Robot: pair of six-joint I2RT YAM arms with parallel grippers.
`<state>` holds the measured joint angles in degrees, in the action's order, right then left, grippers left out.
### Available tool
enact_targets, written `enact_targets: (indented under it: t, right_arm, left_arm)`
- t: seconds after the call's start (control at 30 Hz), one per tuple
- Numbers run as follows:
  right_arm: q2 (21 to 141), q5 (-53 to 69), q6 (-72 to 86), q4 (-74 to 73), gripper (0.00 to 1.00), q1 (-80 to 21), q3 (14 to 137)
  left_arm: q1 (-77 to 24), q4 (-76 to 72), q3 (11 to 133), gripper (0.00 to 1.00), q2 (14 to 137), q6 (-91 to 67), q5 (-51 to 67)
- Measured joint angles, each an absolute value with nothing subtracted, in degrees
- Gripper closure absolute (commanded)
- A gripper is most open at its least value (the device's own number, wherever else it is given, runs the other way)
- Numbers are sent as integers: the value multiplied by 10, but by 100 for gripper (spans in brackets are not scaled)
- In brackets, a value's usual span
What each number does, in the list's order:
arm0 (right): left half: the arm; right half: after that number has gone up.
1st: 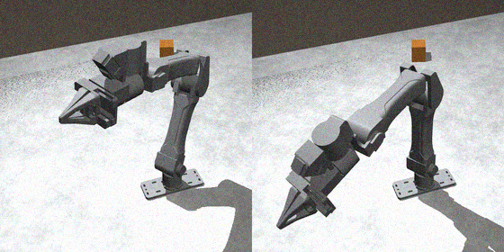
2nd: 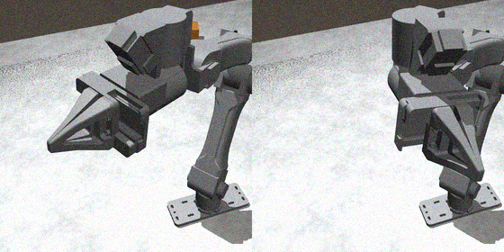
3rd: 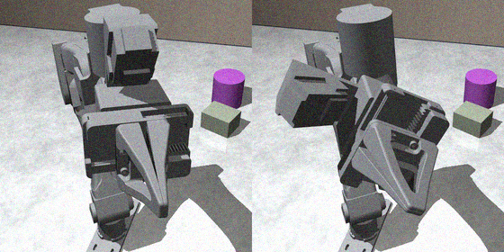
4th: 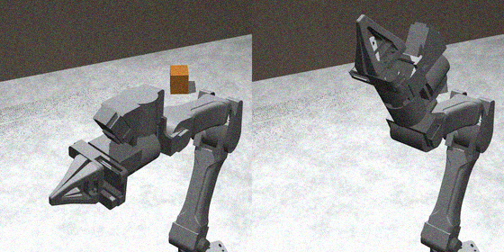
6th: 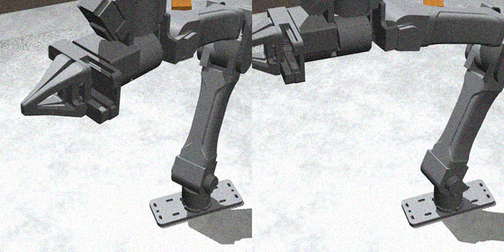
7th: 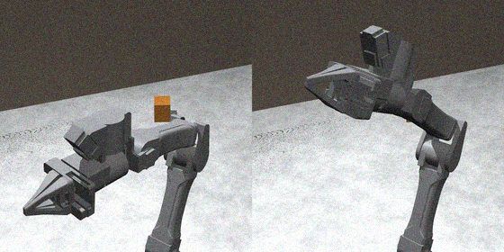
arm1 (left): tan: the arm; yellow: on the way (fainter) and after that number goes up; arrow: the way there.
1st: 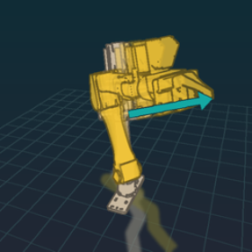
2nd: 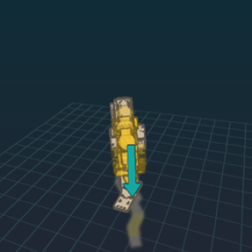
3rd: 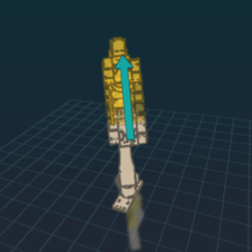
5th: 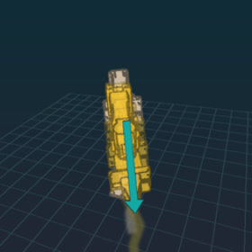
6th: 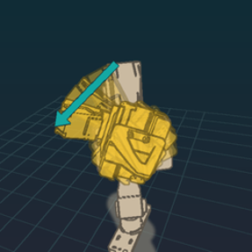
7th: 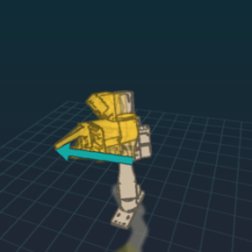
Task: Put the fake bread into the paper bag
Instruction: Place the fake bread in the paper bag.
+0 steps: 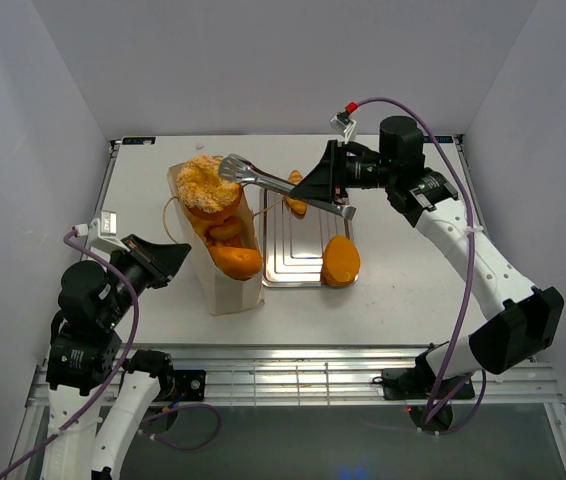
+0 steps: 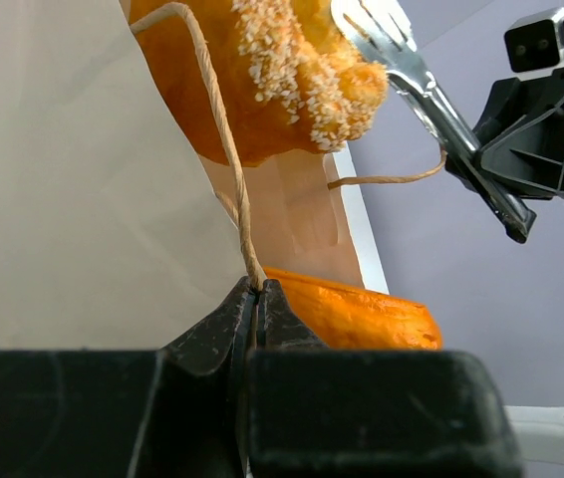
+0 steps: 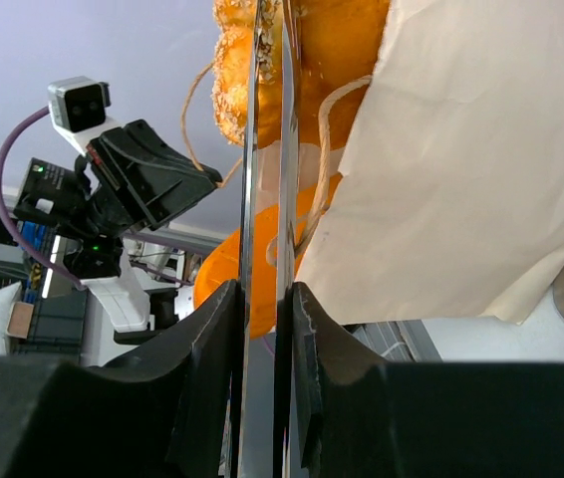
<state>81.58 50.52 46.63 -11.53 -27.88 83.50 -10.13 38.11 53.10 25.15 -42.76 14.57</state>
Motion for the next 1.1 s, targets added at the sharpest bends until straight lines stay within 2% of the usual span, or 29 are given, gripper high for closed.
enact_targets:
  t: [0.2,0.5,0.63,1.1]
  right_arm:
    - [833,494,458,-133,83,-279,835]
    - [842,492,458,-137,65,-282,841]
    - [844,493,458,-137,61,-284,849]
    - [848,496,457,-136,57,-286,854]
  left_arm:
    - [-101,383,534,100,251,-427,145]
    - [-101,386,534,100,251,-427,145]
    - [-101,386,534,100,251,-427,145]
    - [-101,386,534,100,251,-427,145]
